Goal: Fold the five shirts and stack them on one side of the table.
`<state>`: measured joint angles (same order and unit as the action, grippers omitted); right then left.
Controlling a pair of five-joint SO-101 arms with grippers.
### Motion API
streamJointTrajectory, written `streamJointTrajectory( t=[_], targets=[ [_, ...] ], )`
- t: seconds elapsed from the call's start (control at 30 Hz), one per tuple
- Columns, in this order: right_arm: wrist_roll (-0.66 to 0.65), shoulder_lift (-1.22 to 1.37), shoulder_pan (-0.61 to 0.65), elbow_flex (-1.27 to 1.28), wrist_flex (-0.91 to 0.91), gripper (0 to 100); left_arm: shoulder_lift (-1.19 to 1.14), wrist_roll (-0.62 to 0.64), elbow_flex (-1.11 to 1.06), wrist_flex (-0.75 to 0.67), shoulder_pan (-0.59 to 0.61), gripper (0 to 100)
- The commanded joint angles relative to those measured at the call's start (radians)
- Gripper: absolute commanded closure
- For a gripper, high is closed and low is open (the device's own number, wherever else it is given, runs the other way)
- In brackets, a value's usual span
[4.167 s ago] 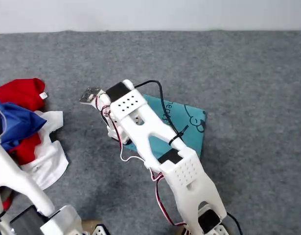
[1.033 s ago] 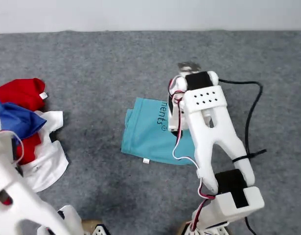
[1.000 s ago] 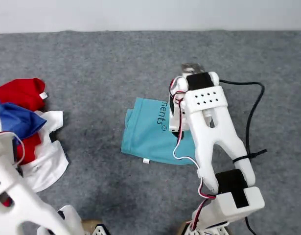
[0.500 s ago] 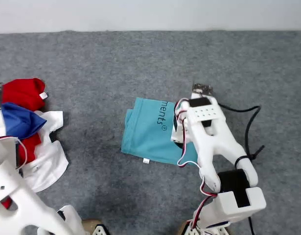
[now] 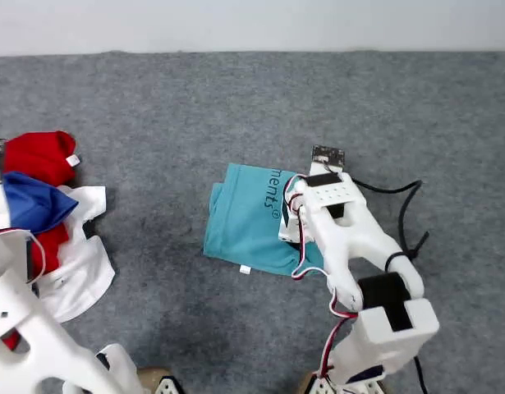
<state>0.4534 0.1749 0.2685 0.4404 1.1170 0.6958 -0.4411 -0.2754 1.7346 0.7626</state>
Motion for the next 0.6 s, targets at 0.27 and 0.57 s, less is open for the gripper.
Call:
streamJointTrajectory(
  t=[0.27,0.57],
  targets=[
    [-0.132,-0.016,-0.016,-0.018,0.093,99.0,0.021,-0.011,-0.045,-0.026,-0.008,98],
    [-0.795,-0.217,-0.271,-0.02,0.13,99.0,0.021,-0.012,-0.044,-0.026,-0.008,98]
  ],
)
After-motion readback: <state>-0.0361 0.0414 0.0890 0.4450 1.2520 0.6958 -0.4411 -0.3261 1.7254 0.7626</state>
